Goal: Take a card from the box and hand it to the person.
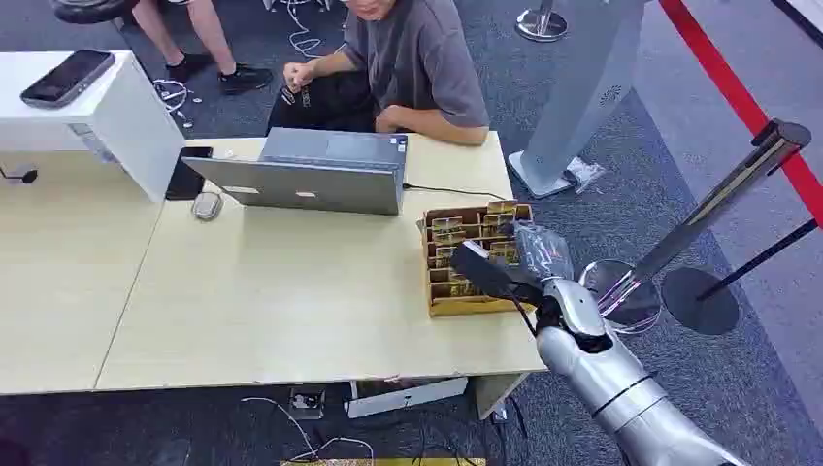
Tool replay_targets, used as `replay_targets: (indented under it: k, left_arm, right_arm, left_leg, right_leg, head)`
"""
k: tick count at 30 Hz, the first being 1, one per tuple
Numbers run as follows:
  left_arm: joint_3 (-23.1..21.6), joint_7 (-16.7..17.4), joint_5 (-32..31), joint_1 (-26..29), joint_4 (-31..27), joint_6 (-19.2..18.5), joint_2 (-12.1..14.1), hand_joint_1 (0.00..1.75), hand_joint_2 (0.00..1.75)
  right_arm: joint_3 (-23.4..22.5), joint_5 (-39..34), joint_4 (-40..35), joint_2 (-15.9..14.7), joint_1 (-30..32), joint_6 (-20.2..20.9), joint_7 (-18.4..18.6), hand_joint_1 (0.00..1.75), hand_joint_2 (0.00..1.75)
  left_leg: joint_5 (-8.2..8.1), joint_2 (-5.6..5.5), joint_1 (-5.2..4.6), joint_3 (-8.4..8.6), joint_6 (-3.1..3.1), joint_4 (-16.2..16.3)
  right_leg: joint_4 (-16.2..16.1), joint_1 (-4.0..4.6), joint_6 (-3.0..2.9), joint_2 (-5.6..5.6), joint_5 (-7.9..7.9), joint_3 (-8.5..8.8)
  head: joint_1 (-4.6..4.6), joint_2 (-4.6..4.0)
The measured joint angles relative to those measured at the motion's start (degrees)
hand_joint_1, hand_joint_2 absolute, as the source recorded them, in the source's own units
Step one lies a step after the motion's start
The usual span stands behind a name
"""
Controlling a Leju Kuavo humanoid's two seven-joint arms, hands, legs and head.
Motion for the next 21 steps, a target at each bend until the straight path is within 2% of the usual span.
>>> replay_targets:
  k: [10, 14, 21]
  left_arm:
    - [-0.02, 0.00, -0.04, 0.00, 0.00, 0.00, 0.02, 0.00, 0.00]
    - [-0.09, 0.00, -0.20, 0.00, 0.00, 0.00, 0.00, 0.00, 0.00]
    - [-0.13, 0.15, -0.37, 0.00, 0.00, 0.02, 0.02, 0.00, 0.00]
  right_arm:
    - [0.00, 0.00, 0.00, 0.00, 0.01, 0.07, 0.07, 0.93, 1.75]
    - [0.07, -0.26, 0.13, 0.00, 0.02, 0.28, 0.00, 0.89, 1.75]
    - [0.48, -0.59, 0.52, 0.09, 0.18, 0.61, -0.42, 0.93, 1.75]
  left_leg:
    - [0.00, 0.00, 0.00, 0.00, 0.00, 0.00]
    - [0.00, 0.00, 0.00, 0.00, 0.00, 0.00]
    - [0.00, 0.00, 0.00, 0.00, 0.00, 0.00]
  right_leg:
    - [0.00, 0.00, 0.00, 0.00, 0.00, 0.00]
    - [0.00, 0.00, 0.00, 0.00, 0.00, 0.00]
    - [0.00, 0.00, 0.00, 0.00, 0.00, 0.00]
  head:
    - [0.02, 0.00]
    - [0.02, 0.00]
    - [0.02, 0.00]
